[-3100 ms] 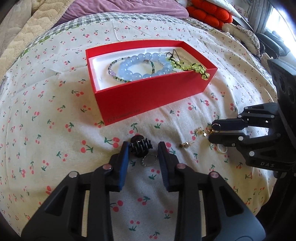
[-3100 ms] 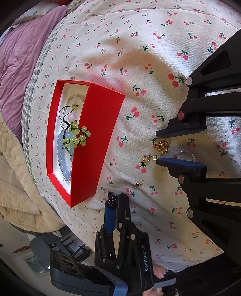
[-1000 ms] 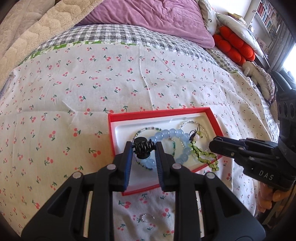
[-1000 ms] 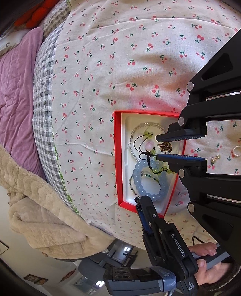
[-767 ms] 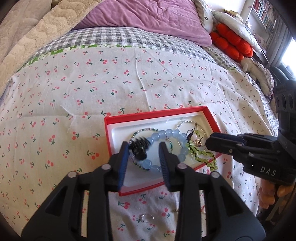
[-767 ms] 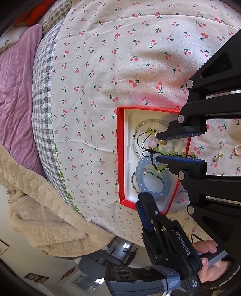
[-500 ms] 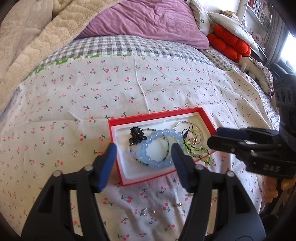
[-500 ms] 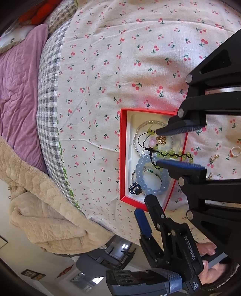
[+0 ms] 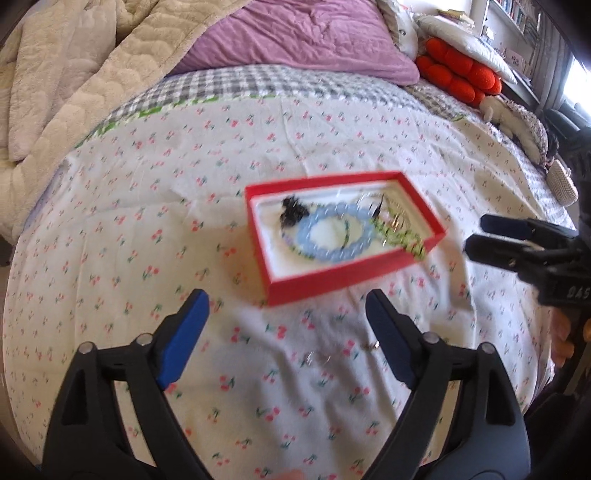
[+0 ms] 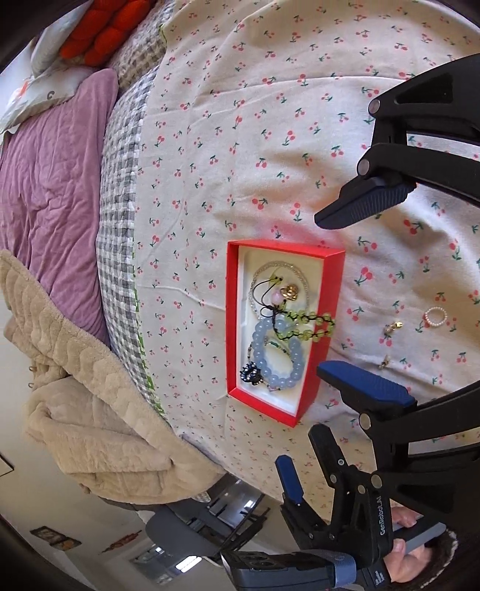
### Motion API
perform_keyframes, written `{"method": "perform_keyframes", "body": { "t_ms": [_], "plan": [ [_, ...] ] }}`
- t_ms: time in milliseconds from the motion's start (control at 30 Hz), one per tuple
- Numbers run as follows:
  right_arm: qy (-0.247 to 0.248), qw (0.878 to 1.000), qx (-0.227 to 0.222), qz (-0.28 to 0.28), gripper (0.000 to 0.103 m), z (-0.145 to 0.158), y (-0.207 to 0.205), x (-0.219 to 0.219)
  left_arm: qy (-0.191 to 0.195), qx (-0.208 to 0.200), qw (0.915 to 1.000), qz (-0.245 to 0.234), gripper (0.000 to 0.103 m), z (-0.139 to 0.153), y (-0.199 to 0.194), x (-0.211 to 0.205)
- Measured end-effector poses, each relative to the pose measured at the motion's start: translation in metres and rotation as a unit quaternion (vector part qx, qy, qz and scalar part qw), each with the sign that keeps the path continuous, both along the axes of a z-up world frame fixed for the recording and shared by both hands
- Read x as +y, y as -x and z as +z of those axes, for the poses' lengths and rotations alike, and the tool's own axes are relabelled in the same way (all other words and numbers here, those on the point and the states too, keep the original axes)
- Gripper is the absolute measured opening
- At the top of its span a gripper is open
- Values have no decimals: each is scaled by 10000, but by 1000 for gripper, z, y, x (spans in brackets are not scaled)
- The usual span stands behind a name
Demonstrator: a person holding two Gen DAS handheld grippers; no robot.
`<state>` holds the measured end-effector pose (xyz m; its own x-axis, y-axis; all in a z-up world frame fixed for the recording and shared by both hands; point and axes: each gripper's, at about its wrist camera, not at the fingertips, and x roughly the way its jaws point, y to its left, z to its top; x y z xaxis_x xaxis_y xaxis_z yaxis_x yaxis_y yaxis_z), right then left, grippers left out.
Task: Organize jewelry
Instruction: 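Withdraw both tools from the box toward the remaining rings and earrings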
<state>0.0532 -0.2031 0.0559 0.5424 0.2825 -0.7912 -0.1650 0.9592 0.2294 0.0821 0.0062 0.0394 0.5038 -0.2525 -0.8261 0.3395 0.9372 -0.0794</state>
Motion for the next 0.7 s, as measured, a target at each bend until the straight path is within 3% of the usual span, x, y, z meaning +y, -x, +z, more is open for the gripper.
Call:
{"method": "perform_keyframes", "body": {
  "t_ms": [133, 267, 700],
  "plan": [
    [71, 10000, -12, 47, 82, -5, 12, 1, -139, 123, 9998, 95, 94, -7, 9, 8],
    [146, 9998, 23, 110, 83, -13, 24, 2, -379, -115, 9992, 57, 102, -9, 27, 13],
    [631, 9964, 293, 489, 84, -51, 60, 6, -852, 70, 9960, -271, 102, -47, 50, 13]
  ]
}}
